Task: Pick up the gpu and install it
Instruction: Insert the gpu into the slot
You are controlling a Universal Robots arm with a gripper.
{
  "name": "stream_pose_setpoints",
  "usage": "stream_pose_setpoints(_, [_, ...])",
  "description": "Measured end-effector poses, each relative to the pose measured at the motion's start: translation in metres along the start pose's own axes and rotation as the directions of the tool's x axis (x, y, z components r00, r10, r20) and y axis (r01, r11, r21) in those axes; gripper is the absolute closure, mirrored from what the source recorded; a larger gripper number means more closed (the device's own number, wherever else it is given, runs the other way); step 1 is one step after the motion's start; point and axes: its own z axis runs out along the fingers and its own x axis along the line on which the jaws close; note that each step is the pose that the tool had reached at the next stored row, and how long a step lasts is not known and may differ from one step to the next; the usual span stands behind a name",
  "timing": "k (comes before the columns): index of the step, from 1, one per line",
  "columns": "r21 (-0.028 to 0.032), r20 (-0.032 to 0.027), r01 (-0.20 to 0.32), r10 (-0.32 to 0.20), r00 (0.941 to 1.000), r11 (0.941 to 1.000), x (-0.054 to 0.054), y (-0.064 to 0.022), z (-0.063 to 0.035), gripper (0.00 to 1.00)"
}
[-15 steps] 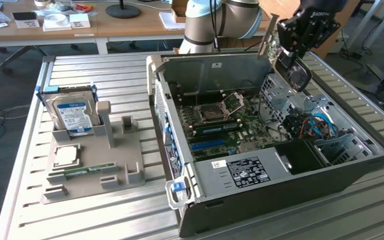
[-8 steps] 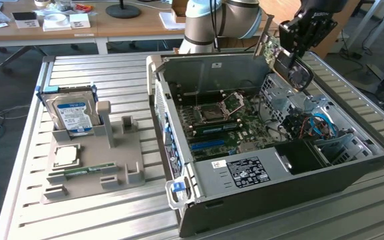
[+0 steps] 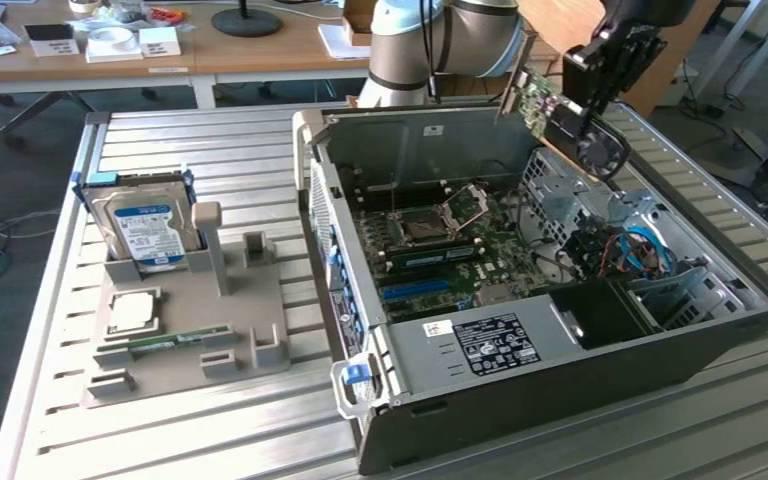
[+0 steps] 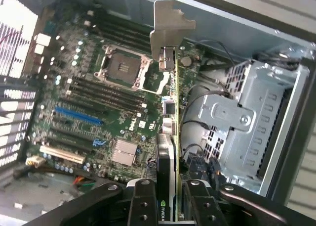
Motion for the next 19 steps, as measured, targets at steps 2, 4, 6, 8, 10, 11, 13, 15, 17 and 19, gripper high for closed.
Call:
stream_pose_setpoints(2, [-0.0011, -0.0015, 0.037, -0.037, 0.9993, 0.9993, 0.0000, 0.0000, 0.0002, 0.73])
stream_pose_setpoints(4, [-0.0021, -0.0028, 0.073, -0.073, 0.9973, 0.9973, 0.0000, 0.0000, 0.0004, 0.73])
stream_pose_setpoints(6, [-0.0032, -0.0041, 0.109, -0.109, 0.9940, 0.9940, 0.0000, 0.0000, 0.0007, 0.73])
stream_pose_setpoints(8, [-0.0044, -0.0055, 0.146, -0.147, 0.9892, 0.9892, 0.0000, 0.0000, 0.0009, 0.73])
stream_pose_setpoints(10, [-0.0056, -0.0067, 0.182, -0.182, 0.9833, 0.9833, 0.0000, -0.0001, 0.0012, 0.73])
stream_pose_setpoints(11, [-0.0063, -0.0073, 0.199, -0.200, 0.9799, 0.9799, 0.0000, -0.0001, 0.0014, 0.73])
stream_pose_setpoints(13, [-0.0075, -0.0085, 0.235, -0.235, 0.9720, 0.9721, 0.0000, -0.0001, 0.0016, 0.73])
stream_pose_setpoints(15, [-0.0089, -0.0096, 0.271, -0.271, 0.9625, 0.9626, 0.0001, -0.0001, 0.0020, 0.73])
stream_pose_setpoints(17, [-0.0102, -0.0107, 0.305, -0.305, 0.9521, 0.9522, 0.0000, -0.0001, 0.0022, 0.73])
stream_pose_setpoints(19, [-0.0116, -0.0118, 0.339, -0.339, 0.9405, 0.9406, 0.0001, -0.0001, 0.0026, 0.73])
